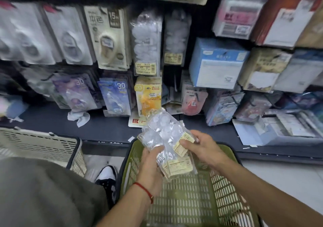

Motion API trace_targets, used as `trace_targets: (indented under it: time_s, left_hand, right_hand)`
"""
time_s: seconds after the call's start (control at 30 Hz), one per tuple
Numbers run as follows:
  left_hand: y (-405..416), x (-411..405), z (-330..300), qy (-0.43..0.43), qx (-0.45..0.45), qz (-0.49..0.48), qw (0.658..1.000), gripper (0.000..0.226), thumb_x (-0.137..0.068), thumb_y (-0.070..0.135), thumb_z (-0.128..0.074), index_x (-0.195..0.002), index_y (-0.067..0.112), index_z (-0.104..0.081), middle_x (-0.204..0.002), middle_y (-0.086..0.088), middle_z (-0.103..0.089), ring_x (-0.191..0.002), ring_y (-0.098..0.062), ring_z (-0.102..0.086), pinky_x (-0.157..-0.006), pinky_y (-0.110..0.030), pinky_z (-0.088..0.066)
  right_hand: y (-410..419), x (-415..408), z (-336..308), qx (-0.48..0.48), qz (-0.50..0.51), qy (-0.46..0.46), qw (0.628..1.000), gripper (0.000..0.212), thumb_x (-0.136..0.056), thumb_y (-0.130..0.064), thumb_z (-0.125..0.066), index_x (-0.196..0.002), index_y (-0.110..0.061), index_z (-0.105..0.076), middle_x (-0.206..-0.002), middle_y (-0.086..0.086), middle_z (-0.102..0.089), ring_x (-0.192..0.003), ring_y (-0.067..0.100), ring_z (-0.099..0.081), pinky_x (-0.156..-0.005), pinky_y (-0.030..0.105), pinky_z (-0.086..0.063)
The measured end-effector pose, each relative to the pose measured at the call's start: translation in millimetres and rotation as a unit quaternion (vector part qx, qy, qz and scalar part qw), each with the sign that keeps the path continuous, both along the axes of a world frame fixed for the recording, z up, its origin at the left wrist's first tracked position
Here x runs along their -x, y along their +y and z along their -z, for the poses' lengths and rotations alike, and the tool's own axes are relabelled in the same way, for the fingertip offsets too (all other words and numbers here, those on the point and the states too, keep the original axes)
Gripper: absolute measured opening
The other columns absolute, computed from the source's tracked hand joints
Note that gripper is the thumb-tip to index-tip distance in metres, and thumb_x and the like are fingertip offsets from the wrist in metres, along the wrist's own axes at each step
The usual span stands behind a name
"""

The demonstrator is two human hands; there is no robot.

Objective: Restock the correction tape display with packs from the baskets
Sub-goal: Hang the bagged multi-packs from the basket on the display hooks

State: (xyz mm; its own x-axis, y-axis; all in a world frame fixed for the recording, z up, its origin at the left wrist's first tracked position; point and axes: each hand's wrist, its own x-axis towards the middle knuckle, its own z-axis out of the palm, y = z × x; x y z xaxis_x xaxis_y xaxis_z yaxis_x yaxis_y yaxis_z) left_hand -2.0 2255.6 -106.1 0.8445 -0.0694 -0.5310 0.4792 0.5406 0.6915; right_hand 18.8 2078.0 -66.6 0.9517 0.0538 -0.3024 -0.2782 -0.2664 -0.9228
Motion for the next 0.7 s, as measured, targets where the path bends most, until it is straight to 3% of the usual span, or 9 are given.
trace_targets:
  time_s: [0.07,0.13,0.2,0.27,0.33,0.4,0.53,0.7]
  left_hand:
    - [5.3,-7.6,-23.2,-0.072,-0.018,0.017,0.997,0.052,-0.092,0.006,-0.074,-0.138,0.021,-0.057,-0.124,-0.013,-0.076,-0.113,-0.041,-0.072,-0.098,-0.07,-0.053]
    - [13.1,-16.2,-48.2,-0.14,-0.056,0.046,0.987,0.061,-0.086,0.005,-0.078,-0.141,0.017,-0.054,-0.124,-0.012,-0.077,-0.114,-0.038,-0.073,-0.097,-0.061,-0.058]
    - [23.5,-28.1,-70.7,-0.198,-0.091,0.079,0.973,0.063,-0.085,0.003,-0.079,-0.141,0.015,-0.053,-0.125,-0.012,-0.076,-0.116,-0.035,-0.073,-0.099,-0.055,-0.058]
    - [34.2,-43.7,-93.7,-0.222,-0.124,0.105,0.961,0.061,-0.085,0.002,-0.08,-0.139,0.017,-0.055,-0.123,-0.01,-0.077,-0.113,-0.034,-0.075,-0.095,-0.055,-0.061]
    - [42.9,-61.2,-117.4,-0.236,-0.16,0.124,0.95,0.058,-0.084,0.006,-0.083,-0.132,0.024,-0.056,-0.116,-0.005,-0.08,-0.103,-0.031,-0.078,-0.079,-0.048,-0.066]
    - [49.4,-80.2,-139.7,-0.256,-0.199,0.13,0.937,0.056,-0.083,0.011,-0.086,-0.128,0.027,-0.056,-0.112,-0.002,-0.081,-0.096,-0.029,-0.08,-0.068,-0.041,-0.066]
    - [65.6,-115.8,-170.2,-0.3,-0.248,0.102,0.915,0.055,-0.082,0.017,-0.087,-0.126,0.028,-0.057,-0.111,-0.002,-0.081,-0.092,-0.029,-0.081,-0.073,-0.046,-0.066]
    - [87.1,-134.5,-167.4,-0.355,-0.275,0.005,0.894,0.052,-0.08,0.016,-0.088,-0.121,0.032,-0.06,-0.104,0.02,-0.078,-0.09,0.0,-0.076,-0.065,-0.012,-0.058]
  right_hand:
    - [5.8,-7.7,-23.5,0.082,0.012,-0.048,0.995,0.02,-0.092,-0.038,-0.08,-0.104,-0.022,-0.079,-0.099,-0.001,-0.081,-0.096,0.023,-0.077,-0.092,0.044,-0.061]
    - [5.0,-14.7,-44.8,0.065,0.016,-0.068,0.995,0.015,-0.089,-0.043,-0.082,-0.094,-0.028,-0.082,-0.093,-0.004,-0.081,-0.087,0.017,-0.076,-0.08,0.035,-0.064]
    - [1.8,-22.6,-63.3,0.029,0.004,-0.086,0.996,0.012,-0.091,-0.036,-0.081,-0.1,-0.028,-0.081,-0.094,-0.004,-0.082,-0.082,0.015,-0.076,-0.073,0.031,-0.064]
    - [-1.8,-35.1,-81.1,0.035,-0.001,-0.109,0.993,0.027,-0.091,-0.03,-0.082,-0.115,-0.026,-0.072,-0.096,-0.003,-0.082,-0.078,0.017,-0.077,-0.065,0.032,-0.063]
    - [-6.0,-48.0,-97.9,0.046,-0.021,-0.108,0.993,0.036,-0.091,-0.029,-0.082,-0.12,-0.023,-0.061,-0.091,0.001,-0.082,-0.065,0.021,-0.074,-0.054,0.031,-0.058]
    - [-10.4,-59.1,-111.4,0.056,-0.058,-0.119,0.99,0.029,-0.097,-0.028,-0.075,-0.119,-0.022,-0.057,-0.084,0.002,-0.08,-0.055,0.019,-0.07,-0.045,0.026,-0.052]
    - [-10.5,-74.3,-120.8,0.043,-0.055,-0.203,0.977,0.013,-0.108,-0.023,-0.058,-0.114,-0.014,-0.05,-0.094,0.008,-0.075,-0.058,0.022,-0.064,-0.045,0.029,-0.049]
    - [-1.4,-88.6,-126.0,-0.047,0.006,-0.183,0.982,0.018,-0.112,-0.022,-0.049,-0.118,-0.006,-0.044,-0.091,0.004,-0.069,-0.054,0.013,-0.056,-0.043,0.023,-0.04]
